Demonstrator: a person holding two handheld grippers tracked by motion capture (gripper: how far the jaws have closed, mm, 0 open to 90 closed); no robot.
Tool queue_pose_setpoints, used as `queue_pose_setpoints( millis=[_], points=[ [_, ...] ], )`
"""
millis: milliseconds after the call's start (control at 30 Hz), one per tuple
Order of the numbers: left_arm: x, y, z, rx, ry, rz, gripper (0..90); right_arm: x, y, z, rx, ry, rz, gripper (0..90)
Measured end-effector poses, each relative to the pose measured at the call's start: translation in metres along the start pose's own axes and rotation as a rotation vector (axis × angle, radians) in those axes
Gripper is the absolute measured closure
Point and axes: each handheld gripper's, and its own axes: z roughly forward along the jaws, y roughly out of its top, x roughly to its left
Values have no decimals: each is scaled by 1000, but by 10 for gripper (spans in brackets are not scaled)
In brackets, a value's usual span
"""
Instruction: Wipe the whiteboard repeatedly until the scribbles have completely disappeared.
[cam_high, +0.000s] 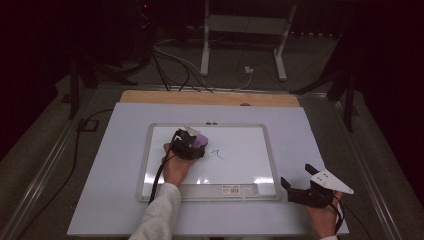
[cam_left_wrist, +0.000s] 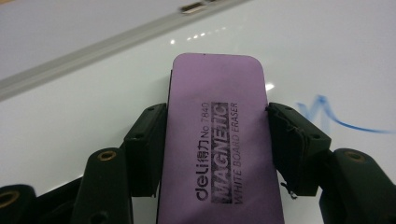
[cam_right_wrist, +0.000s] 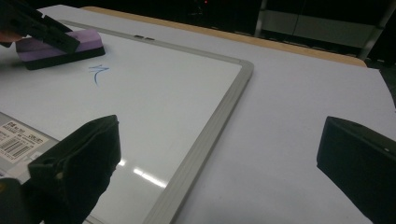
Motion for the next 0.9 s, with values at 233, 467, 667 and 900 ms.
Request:
queue_pose_setpoints(
  millis=[233, 467, 667, 900],
  points=[
    [4, 2, 2, 0, 21, -33, 420, 0, 0, 0, 0, 1, 1, 0],
    [-7, 2, 3, -5, -18, -15, 420, 2, 0, 1, 4, 4, -2, 0],
    [-32, 3, 4, -5, -108, 54, 420, 1, 0, 1, 3, 4, -2, 0],
    [-27, 4, 4, -2, -87, 56, 420, 0, 0, -1, 0, 2, 1, 0]
  ],
)
